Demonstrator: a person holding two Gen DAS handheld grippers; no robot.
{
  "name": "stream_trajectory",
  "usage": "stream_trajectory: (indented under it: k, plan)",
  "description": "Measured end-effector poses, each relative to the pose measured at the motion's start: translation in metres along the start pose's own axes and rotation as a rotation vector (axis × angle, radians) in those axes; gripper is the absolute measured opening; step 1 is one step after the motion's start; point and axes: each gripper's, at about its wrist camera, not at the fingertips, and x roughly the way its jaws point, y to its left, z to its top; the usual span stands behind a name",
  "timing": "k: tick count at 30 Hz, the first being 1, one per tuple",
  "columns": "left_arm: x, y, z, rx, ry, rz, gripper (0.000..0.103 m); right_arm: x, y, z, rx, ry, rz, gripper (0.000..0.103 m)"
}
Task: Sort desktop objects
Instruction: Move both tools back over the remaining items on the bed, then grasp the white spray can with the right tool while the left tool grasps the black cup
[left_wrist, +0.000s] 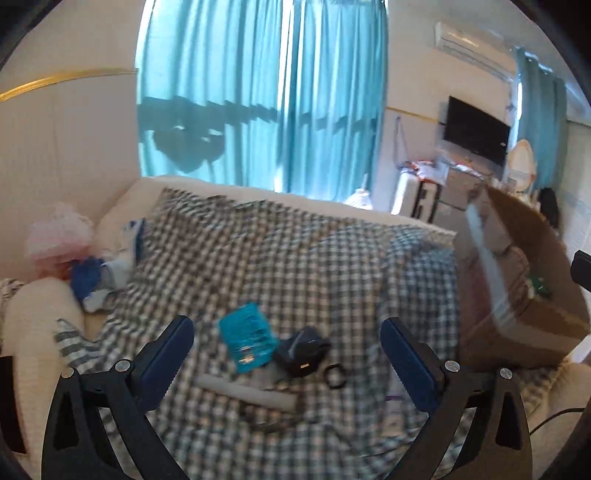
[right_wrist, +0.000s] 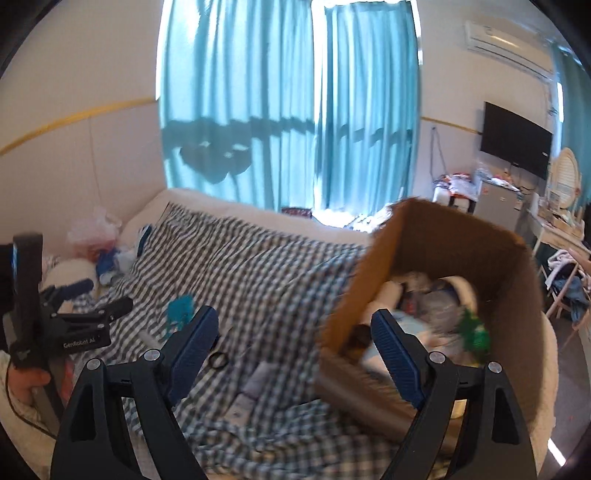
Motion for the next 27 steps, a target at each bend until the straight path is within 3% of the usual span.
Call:
stream_trajectory:
  k: [4, 7, 10, 13, 18, 24, 27]
  plan:
    - [0.026, 0.029, -0.035, -0.037, 0.076, 0.036, 0.103, 0.049, 0.050, -0.032, -0.036, 0.109, 0.011, 0.083]
    - [0.055, 0.042, -0.065, -0.123, 0.150, 0.022, 0.103, 0.090, 0.078, -0.057, -0.090, 0.195, -0.033, 0.067]
    - [0.087, 0.052, -0.088, -0.205, 0.224, 0.023, 0.103, 0.124, 0.087, -0.074, -0.115, 0.260, -0.057, 0.054]
    - [0.108, 0.049, -0.097, -0.238, 0.259, 0.018, 0.103, 0.154, 0.071, -0.086, -0.011, 0.340, -0.047, 0.051]
    - [0.132, 0.023, -0.092, -0.118, 0.224, 0.024, 0.103, 0.181, 0.061, -0.100, 0.028, 0.400, -0.111, 0.051]
    - [0.146, -0.004, -0.068, 0.015, 0.150, -0.054, 0.103, 0.205, 0.051, -0.112, 0.102, 0.479, -0.049, 0.051]
    - [0.162, -0.010, -0.060, 0.061, 0.165, -0.084, 0.103, 0.211, 0.056, -0.116, 0.079, 0.496, -0.045, 0.051]
